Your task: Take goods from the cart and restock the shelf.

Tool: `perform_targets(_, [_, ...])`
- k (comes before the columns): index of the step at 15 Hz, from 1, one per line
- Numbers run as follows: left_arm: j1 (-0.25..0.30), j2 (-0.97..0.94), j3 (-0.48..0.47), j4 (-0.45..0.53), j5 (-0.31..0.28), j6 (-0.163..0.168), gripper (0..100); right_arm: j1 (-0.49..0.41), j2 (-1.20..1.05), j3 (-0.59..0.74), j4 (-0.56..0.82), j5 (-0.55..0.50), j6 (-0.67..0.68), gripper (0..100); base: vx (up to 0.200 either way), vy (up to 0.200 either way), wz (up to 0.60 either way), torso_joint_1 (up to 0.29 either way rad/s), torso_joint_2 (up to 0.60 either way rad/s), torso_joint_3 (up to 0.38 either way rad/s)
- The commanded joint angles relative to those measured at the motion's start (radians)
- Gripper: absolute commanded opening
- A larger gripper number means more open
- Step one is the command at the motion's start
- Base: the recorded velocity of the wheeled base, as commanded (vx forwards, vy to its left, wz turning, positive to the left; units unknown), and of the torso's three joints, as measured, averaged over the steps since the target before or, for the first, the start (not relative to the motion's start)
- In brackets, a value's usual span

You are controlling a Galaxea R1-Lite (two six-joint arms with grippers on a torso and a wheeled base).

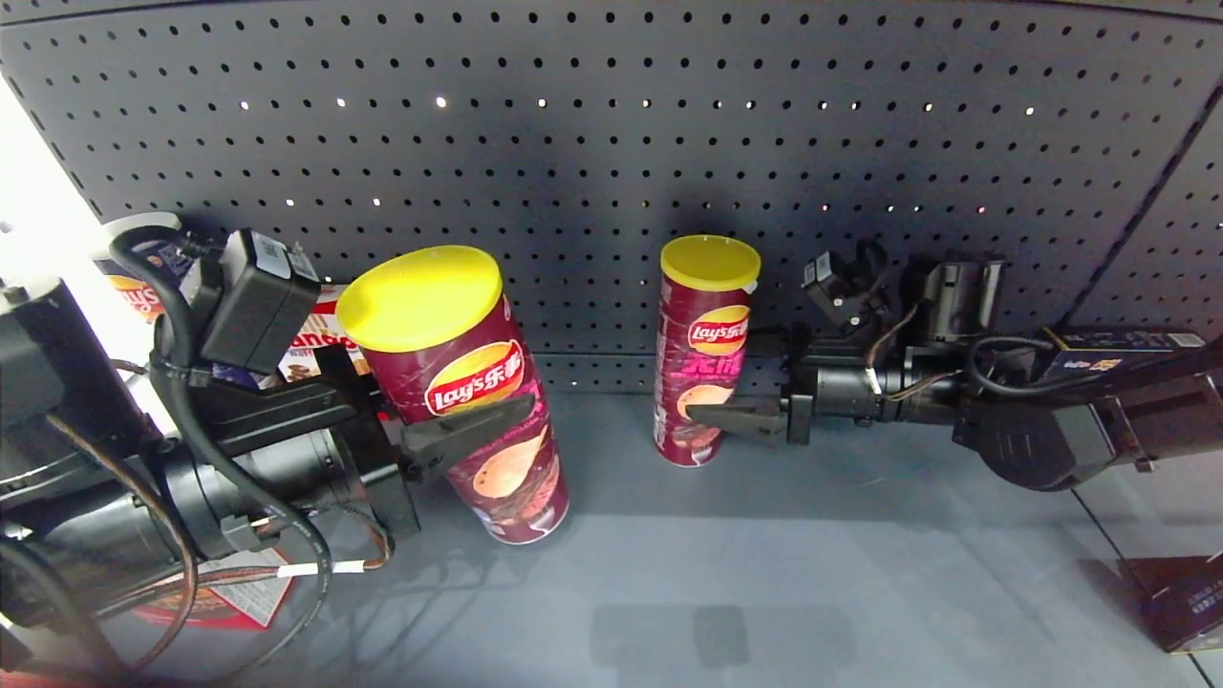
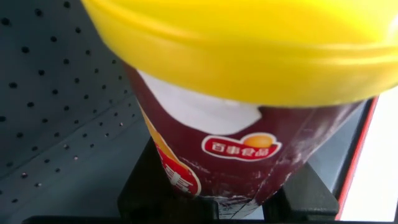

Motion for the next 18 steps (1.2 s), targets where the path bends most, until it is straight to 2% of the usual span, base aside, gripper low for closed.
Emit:
perform_targets(1, [0.000,0.008,-0.006,0.000,0.000,0.000,0,0.010,0.025,0.000,-0.005,0.001,0.000,100,0.000,0.000,0.00,0.000,0.00,0.000])
perform_targets(7, [0.000,0.005,-0.010,-0.002,0.002,0.000,0,0.030,0.088,-0.037,-0.025,0.009,0.001,100,0.000,0.000,0.00,0.000,0.00,0.000])
perform_targets(8, [0.000,0.005,-0.011,0.000,0.003,0.000,0,0.032,0.100,-0.044,-0.028,0.030,0.000,0,0.000,0.000,0.00,0.000,0.00,0.000])
perform_targets(15, [0.000,0.000,-0.002,0.000,0.011,0.000,0,0.050,0.091,-0.037,-0.052,0.002,0.004,0,0.000,0.000,0.00,0.000,0.00,0.000])
perform_targets(18, [0.000,-0.009,-0.003,0.000,0.016,0.000,0,0.063,-0.001,-0.027,-0.052,-0.034,0.011,0,0.000,0.000,0.00,0.000,0.00,0.000])
